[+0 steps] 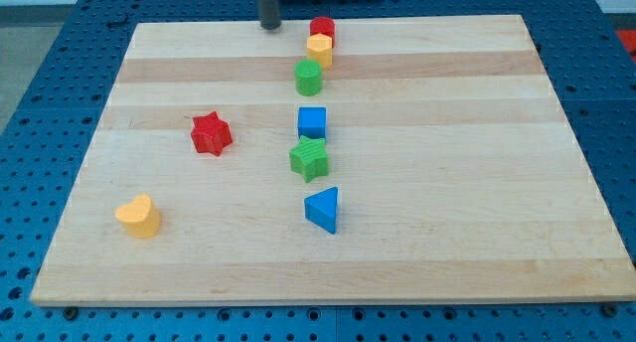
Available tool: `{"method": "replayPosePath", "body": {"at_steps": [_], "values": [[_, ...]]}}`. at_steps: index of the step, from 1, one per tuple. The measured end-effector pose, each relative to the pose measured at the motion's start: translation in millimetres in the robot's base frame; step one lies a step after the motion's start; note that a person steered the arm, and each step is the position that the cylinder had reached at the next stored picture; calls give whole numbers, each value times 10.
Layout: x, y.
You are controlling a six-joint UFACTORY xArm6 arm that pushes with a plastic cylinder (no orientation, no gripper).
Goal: Move your arm closer to the red star
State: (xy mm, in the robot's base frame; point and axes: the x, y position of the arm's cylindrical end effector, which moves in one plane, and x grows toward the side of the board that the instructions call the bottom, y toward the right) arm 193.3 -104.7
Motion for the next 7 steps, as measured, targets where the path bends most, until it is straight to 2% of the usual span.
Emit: {"method": "replayPosePath", "body": {"at_steps": [3, 5, 7], "values": [[552, -267], [719, -326], [1240, -392]]}}
